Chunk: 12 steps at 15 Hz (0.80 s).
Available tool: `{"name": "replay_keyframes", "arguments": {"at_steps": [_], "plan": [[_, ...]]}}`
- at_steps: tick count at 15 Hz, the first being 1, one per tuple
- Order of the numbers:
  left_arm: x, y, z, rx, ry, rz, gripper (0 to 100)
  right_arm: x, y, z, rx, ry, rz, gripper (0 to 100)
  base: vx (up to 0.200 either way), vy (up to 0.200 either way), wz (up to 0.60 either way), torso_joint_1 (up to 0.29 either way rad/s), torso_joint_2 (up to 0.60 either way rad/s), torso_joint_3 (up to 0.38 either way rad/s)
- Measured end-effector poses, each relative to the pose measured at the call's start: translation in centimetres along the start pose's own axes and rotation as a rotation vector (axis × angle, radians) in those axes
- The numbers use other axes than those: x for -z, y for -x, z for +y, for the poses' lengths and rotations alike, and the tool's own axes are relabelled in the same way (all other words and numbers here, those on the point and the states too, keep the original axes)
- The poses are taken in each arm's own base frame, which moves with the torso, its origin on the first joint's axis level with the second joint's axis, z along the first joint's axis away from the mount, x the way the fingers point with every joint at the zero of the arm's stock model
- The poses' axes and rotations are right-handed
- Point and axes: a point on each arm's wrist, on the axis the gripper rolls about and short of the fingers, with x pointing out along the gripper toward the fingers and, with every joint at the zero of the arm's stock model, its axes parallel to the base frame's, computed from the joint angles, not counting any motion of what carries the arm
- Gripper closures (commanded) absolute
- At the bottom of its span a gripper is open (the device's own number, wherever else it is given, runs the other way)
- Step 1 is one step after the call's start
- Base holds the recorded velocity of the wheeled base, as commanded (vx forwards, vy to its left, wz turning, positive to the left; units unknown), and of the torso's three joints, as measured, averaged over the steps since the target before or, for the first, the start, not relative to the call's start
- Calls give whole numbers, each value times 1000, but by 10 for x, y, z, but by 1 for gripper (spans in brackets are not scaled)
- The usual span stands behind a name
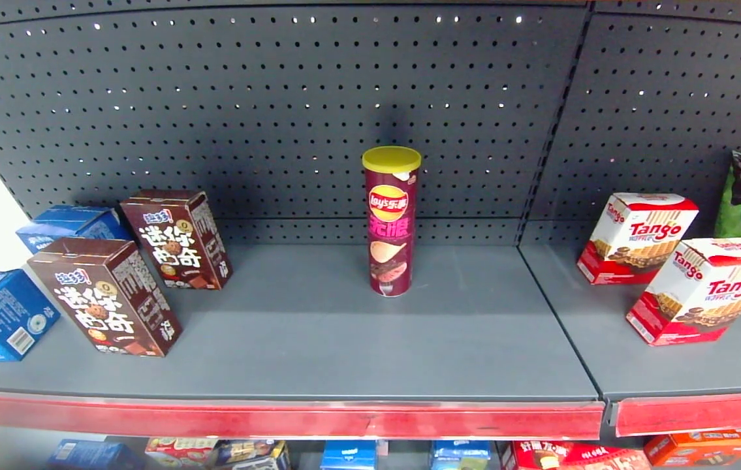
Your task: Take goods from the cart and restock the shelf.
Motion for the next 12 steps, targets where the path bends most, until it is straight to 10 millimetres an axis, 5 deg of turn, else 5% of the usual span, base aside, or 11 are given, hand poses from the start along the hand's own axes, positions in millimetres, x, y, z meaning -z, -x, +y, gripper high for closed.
{"name": "replay_keyframes", "arguments": {"at_steps": [9,12], "plan": [[0,0,0,4,-5,0,0,16,-7,3,46,3,45,0,0,0,0,0,0,0],[0,0,0,4,-2,0,0,17,-7,3,44,53,42,0,-200,0,0,6,2,2]]}}
